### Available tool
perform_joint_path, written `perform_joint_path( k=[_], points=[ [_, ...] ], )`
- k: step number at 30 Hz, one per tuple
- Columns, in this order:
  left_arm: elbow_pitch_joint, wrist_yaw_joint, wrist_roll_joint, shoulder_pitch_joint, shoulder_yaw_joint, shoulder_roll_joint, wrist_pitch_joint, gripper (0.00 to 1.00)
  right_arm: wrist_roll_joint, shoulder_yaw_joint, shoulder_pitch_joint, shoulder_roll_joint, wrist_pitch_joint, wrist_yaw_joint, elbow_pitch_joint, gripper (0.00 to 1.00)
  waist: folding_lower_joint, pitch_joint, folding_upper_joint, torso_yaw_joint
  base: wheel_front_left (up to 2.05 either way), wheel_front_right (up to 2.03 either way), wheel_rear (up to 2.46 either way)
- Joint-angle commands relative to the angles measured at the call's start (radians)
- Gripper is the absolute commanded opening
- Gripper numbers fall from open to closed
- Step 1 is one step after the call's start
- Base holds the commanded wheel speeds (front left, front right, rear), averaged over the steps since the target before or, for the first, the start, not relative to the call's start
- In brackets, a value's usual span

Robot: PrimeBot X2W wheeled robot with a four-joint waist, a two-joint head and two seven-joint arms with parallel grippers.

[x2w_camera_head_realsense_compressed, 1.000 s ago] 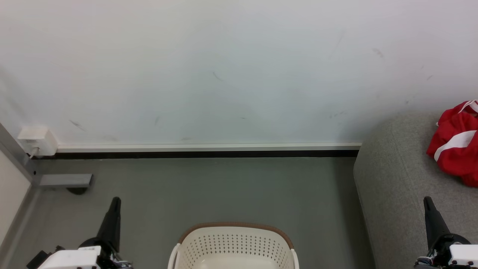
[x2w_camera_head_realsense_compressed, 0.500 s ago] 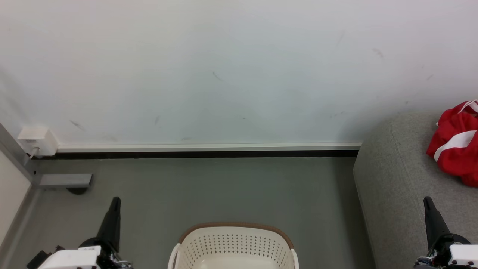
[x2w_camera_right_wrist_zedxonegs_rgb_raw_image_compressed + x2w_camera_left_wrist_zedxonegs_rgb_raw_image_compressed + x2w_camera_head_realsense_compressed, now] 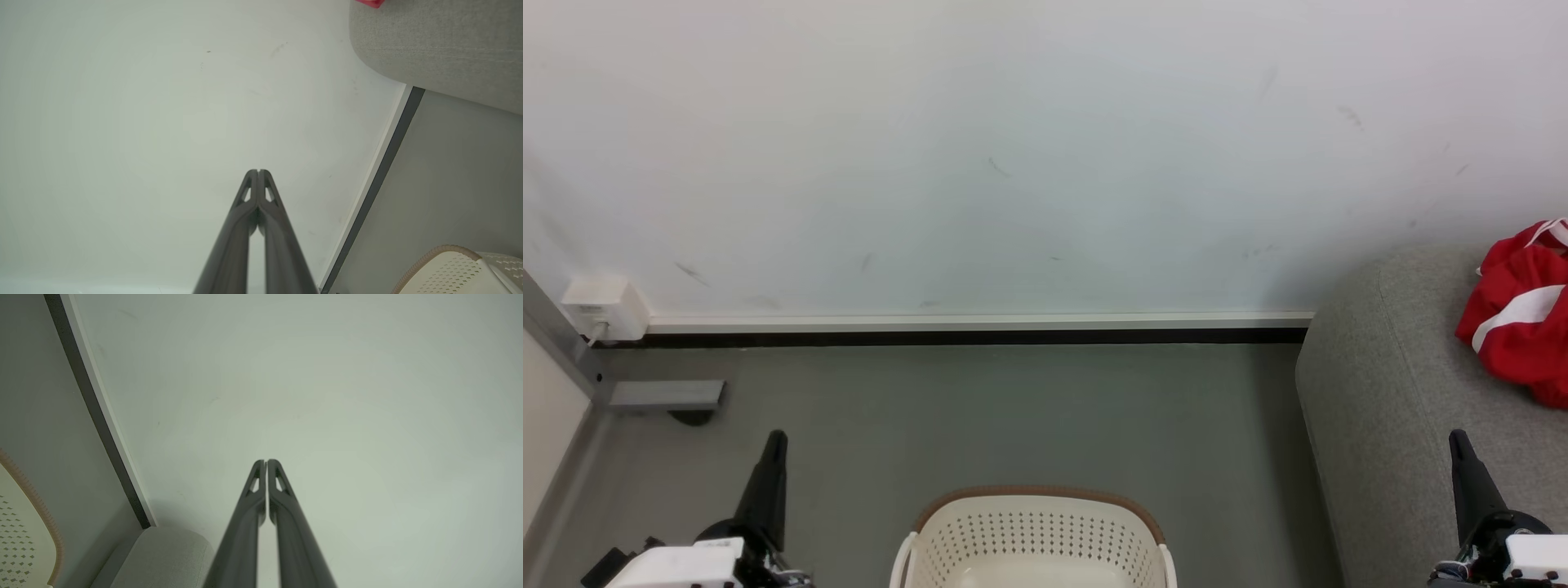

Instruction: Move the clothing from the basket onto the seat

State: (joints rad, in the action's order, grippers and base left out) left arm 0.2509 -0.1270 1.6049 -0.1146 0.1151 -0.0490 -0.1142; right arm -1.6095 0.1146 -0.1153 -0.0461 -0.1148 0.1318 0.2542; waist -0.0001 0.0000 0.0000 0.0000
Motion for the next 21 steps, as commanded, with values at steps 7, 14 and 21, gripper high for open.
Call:
perform_joint_path(
  k=[7, 14, 21],
  points=[
    [-0.003, -0.005, 0.012, -0.006, 0.003, -0.002, -0.006, 0.0, -0.004, 0.004, -0.006, -0.008, -0.004, -0.002, -0.005, 0.0, 0.0001, 0.0, 0.0, 0.0, 0.0, 0.0, 0.0],
    [-0.003, -0.005, 0.012, -0.006, 0.003, -0.002, -0.006, 0.0, -0.004, 0.004, -0.006, -0.008, -0.004, -0.002, -0.005, 0.0, 0.0001, 0.0, 0.0, 0.0, 0.0, 0.0, 0.0],
    [-0.003, -0.005, 0.012, -0.006, 0.003, -0.002, -0.006, 0.0, -0.004, 0.004, -0.006, -0.008, -0.004, -0.002, -0.005, 0.0, 0.0001, 0.0, 0.0, 0.0, 0.0, 0.0, 0.0]
  ],
)
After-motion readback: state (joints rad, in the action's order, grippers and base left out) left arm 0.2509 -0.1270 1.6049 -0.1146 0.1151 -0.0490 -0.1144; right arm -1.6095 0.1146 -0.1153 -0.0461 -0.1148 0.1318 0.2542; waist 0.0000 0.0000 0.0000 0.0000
